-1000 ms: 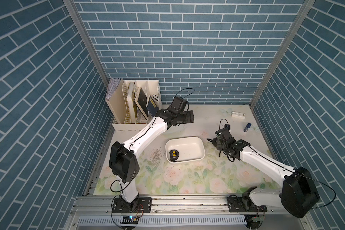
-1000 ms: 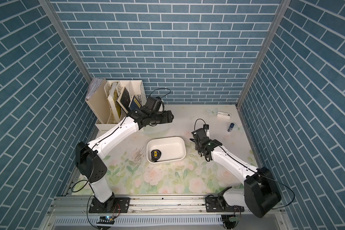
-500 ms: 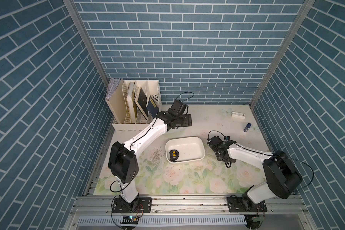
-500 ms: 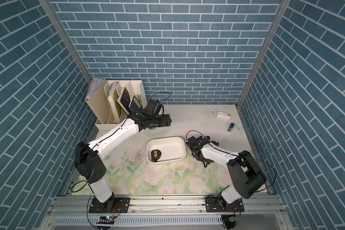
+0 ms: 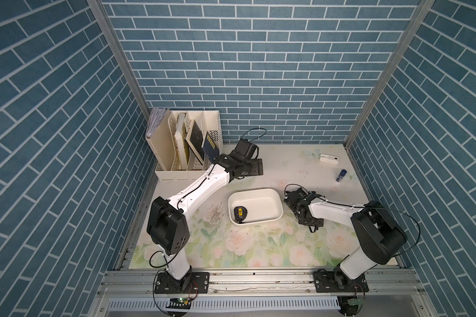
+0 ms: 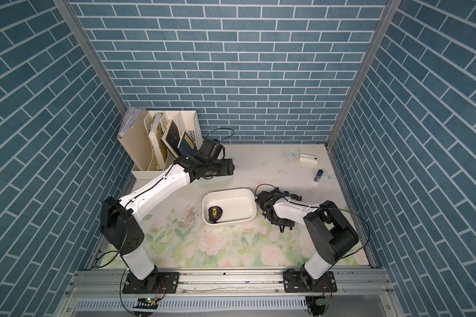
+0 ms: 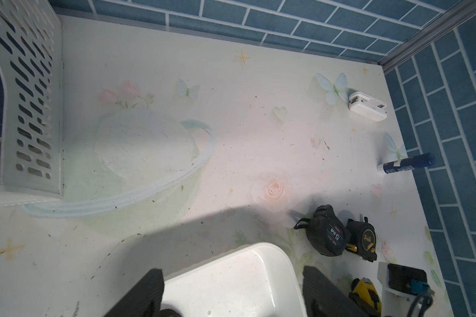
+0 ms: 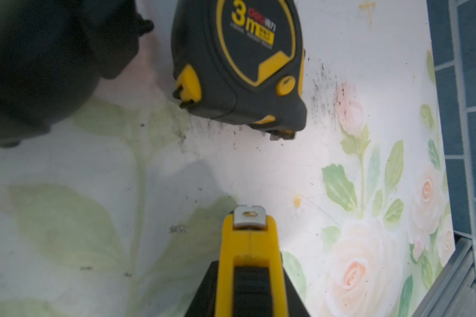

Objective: Take the tape measure out of the storage box
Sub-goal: Place the tape measure at the center of the board, then pick up the tape measure from the storage box.

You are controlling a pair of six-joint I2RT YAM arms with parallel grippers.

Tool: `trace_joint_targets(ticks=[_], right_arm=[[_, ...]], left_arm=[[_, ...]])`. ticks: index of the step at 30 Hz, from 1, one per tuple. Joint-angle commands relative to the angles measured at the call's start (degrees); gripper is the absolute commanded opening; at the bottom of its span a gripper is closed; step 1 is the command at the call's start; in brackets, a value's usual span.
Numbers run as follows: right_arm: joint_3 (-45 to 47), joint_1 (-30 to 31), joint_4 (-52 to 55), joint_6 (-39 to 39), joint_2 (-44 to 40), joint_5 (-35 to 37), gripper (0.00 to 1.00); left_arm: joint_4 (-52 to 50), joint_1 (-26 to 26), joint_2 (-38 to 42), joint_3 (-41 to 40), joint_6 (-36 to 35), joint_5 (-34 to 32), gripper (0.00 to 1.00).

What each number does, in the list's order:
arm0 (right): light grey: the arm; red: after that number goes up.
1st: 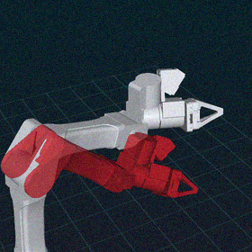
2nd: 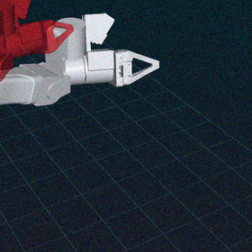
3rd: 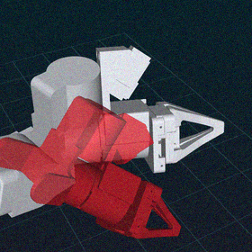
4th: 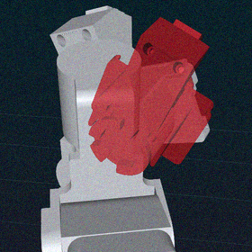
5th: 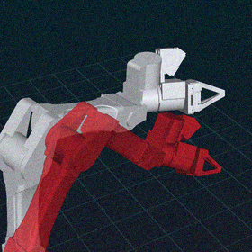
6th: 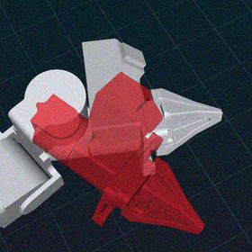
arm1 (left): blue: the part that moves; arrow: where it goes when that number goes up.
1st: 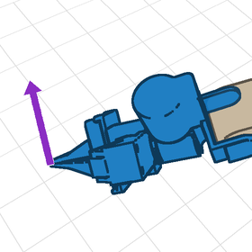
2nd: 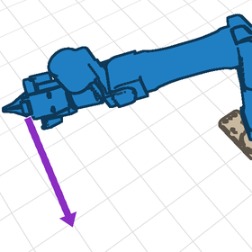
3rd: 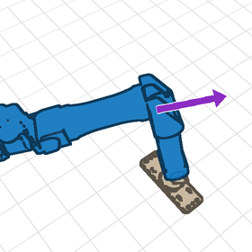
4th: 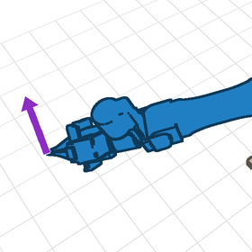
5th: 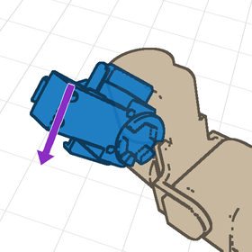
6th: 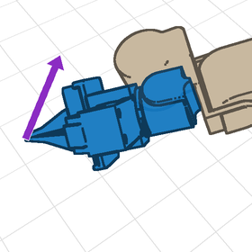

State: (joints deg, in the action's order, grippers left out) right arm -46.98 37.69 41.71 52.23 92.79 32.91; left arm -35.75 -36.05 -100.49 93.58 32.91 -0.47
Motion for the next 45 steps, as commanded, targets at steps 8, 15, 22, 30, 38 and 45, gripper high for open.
trace_joint_targets(ticks=[8,15,22,30,38,45], right_arm=[[-0.66,0.01,-2.38,-0.12,0.51,-1.65,0.52],[-0.22,0.01,-4.25,-1.28,-1.82,-2.59,0.83],[-0.83,0.01,-5.94,-3.42,-7.12,-4.36,0.97],[-3.51,0.01,-3.55,-3.23,-19.55,-0.51,0.98],[-6.92,0.00,-10.38,-7.75,-23.40,5.16,0.98],[-6.48,-1.45,-14.92,-10.38,-21.15,3.92,0.98]], left_arm=[[-0.82,0.17,0.81,-0.42,-0.83,-0.68,0.84],[-0.73,0.18,0.68,-0.25,-1.00,-0.67,0.85],[-1.96,0.18,0.80,-0.25,-1.77,-0.94,0.85],[-12.84,-1.69,-2.04,1.49,-5.99,-4.54,0.86],[-19.82,-10.63,-1.33,-5.17,-1.17,-7.93,0.86],[-19.76,-13.78,1.60,-14.53,4.76,-10.56,0.86]])
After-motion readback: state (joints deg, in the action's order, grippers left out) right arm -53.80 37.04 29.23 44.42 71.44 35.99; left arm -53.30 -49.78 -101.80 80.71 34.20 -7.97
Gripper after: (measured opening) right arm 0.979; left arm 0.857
